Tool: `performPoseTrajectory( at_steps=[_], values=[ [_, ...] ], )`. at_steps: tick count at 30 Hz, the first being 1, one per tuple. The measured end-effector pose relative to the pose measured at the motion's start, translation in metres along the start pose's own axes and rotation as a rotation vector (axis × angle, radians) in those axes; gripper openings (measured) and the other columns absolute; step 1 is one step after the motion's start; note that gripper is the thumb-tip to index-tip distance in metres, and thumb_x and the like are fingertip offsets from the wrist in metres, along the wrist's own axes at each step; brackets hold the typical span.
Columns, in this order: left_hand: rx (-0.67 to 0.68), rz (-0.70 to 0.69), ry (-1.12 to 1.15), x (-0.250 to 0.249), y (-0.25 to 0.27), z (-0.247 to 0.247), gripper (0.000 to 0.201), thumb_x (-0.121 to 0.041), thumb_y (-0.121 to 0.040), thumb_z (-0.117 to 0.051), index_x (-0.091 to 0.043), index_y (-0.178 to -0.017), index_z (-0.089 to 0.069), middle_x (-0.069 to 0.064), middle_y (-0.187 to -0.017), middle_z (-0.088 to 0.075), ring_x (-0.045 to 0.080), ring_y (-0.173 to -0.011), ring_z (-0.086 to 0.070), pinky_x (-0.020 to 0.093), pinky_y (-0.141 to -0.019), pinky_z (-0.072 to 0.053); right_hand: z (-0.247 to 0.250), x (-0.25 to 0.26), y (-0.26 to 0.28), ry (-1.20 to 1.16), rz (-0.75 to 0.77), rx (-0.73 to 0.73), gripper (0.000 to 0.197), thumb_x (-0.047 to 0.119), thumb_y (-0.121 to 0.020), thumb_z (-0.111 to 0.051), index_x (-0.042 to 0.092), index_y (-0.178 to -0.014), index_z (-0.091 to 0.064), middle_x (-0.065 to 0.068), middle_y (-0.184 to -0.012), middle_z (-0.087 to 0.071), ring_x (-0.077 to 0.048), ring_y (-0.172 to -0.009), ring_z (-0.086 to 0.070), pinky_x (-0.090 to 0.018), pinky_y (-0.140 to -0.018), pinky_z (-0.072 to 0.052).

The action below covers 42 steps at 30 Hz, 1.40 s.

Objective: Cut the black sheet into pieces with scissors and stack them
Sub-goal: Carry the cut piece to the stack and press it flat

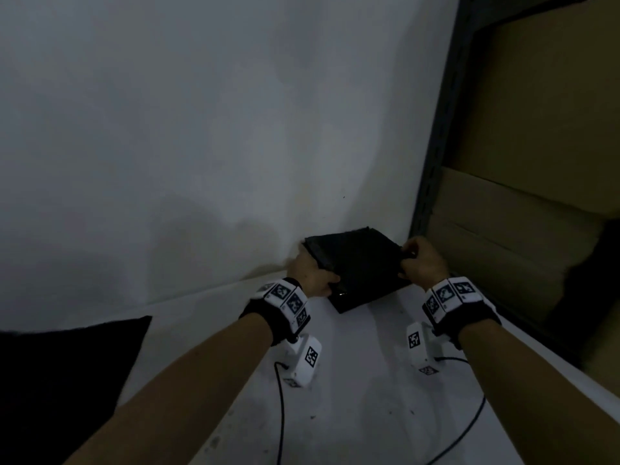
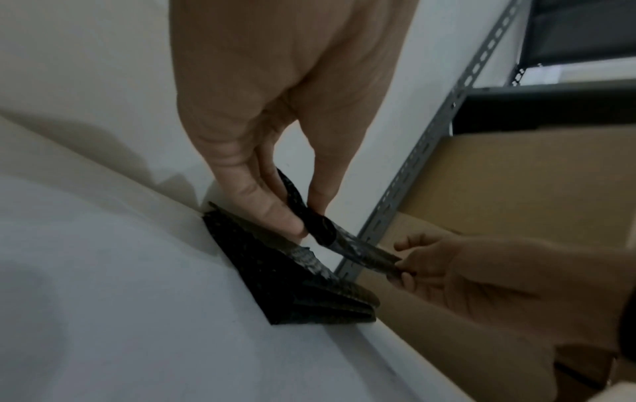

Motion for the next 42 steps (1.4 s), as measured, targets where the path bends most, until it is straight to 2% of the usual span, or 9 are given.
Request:
performPoseTrajectory(
  at_steps=[3,8,12,14,16,19,24,31,42],
  values=[
    [-0.038,-0.051,-0.173,-0.001,-0.02,-0.007,0.042,-0.017,-0.08,-0.081,0.0,-0.116,-0.067,0.011,-0.11,-0.066,0.025,-0.102,-0.062,0.022,-0.066,-0.053,0.003,-0.01,-0.016,0.177,0.021,0.007,0.024,-0.009,-0.087,-0.052,0.002,-0.103,-0.066,-0.014,-0.097,-0.064,-0.036,-0.097,-0.064,-0.044,-0.087,-0.057],
    [-0.115,-0.093,-0.3,0.002,-0.034,-0.013,0.026,-0.014,-0.081,-0.081,-0.005,-0.101,-0.067,0.02,-0.11,-0.068,0.032,-0.097,-0.066,0.044,-0.08,-0.059,-0.012,-0.028,-0.035,0.363,0.122,0.041,0.024,-0.009,-0.089,-0.056,-0.008,-0.108,-0.071,-0.022,-0.117,-0.067,-0.036,-0.112,-0.059,-0.03,-0.091,-0.045],
    [-0.143,-0.118,-0.373,0.002,-0.037,-0.012,0.051,-0.018,-0.079,-0.084,0.001,-0.12,-0.061,0.02,-0.122,-0.064,0.028,-0.103,-0.063,0.031,-0.081,-0.053,-0.022,-0.038,-0.045,0.434,0.157,0.058,0.02,0.01,-0.091,-0.068,-0.006,-0.081,-0.072,-0.026,-0.099,-0.07,-0.039,-0.104,-0.062,-0.03,-0.081,-0.047],
    [-0.179,-0.168,-0.441,-0.002,-0.037,-0.008,0.079,-0.02,-0.078,-0.085,0.001,-0.14,-0.041,0.017,-0.137,-0.051,0.029,-0.123,-0.052,0.03,-0.096,-0.046,-0.029,-0.045,-0.046,0.587,0.093,0.103,0.04,0.043,-0.091,-0.069,0.008,-0.072,-0.065,-0.023,-0.112,-0.065,-0.037,-0.12,-0.052,-0.034,-0.097,-0.043],
    [-0.194,-0.247,-0.543,-0.012,-0.037,-0.008,0.089,-0.024,-0.076,-0.085,-0.002,-0.145,-0.034,0.019,-0.143,-0.043,0.03,-0.131,-0.042,0.033,-0.105,-0.039,-0.035,-0.039,-0.041,0.799,0.096,0.138,0.056,0.064,-0.087,-0.062,0.01,-0.095,-0.069,-0.02,-0.138,-0.049,-0.034,-0.136,-0.035,-0.039,-0.109,-0.034],
    [-0.091,-0.301,-0.695,-0.015,-0.043,-0.019,0.076,-0.025,-0.079,-0.081,-0.013,-0.145,-0.045,0.021,-0.156,-0.025,0.033,-0.143,-0.024,0.032,-0.114,-0.025,-0.051,-0.011,-0.028,0.713,0.215,0.183,0.077,0.064,-0.087,-0.062,0.012,-0.142,-0.049,-0.014,-0.159,-0.024,-0.032,-0.146,-0.02,-0.041,-0.117,-0.026],
    [0.005,-0.117,-0.866,0.0,-0.053,-0.026,0.071,-0.05,-0.084,-0.069,-0.026,-0.146,-0.046,0.01,-0.16,0.03,0.038,-0.148,0.023,0.048,-0.123,-0.002,-0.095,-0.02,-0.022,0.834,0.222,0.478,0.084,0.074,-0.086,-0.052,0.043,-0.156,-0.017,-0.007,-0.167,-0.01,-0.032,-0.151,-0.016,-0.048,-0.123,-0.016],
    [0.217,0.018,-0.932,0.022,-0.065,-0.022,0.117,-0.079,-0.075,-0.052,-0.018,-0.159,0.003,0.008,-0.166,0.005,0.027,-0.153,-0.003,0.039,-0.124,-0.009,-0.104,-0.038,-0.024,0.989,0.122,0.586,0.088,0.082,-0.084,-0.041,0.053,-0.153,0.005,0.0,-0.167,0.012,-0.038,-0.152,0.006,-0.057,-0.122,-0.004],
    [0.315,0.037,-0.975,0.013,-0.022,0.009,0.088,-0.057,-0.096,-0.05,-0.017,-0.159,-0.004,0.005,-0.166,-0.004,0.021,-0.152,-0.011,0.031,-0.121,-0.011,-0.099,-0.027,-0.019,1.068,0.106,0.559,0.09,0.085,-0.081,-0.04,0.051,-0.155,0.001,-0.002,-0.168,0.007,-0.037,-0.153,0.004,-0.06,-0.121,-0.003]
  ],
)
Point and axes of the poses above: each hand's wrist, its own y-axis away from the middle knuckle, its own z-axis out of the back of the hand, x = y × z, the point moved 9 cm from there along -y, towards the middle knuckle
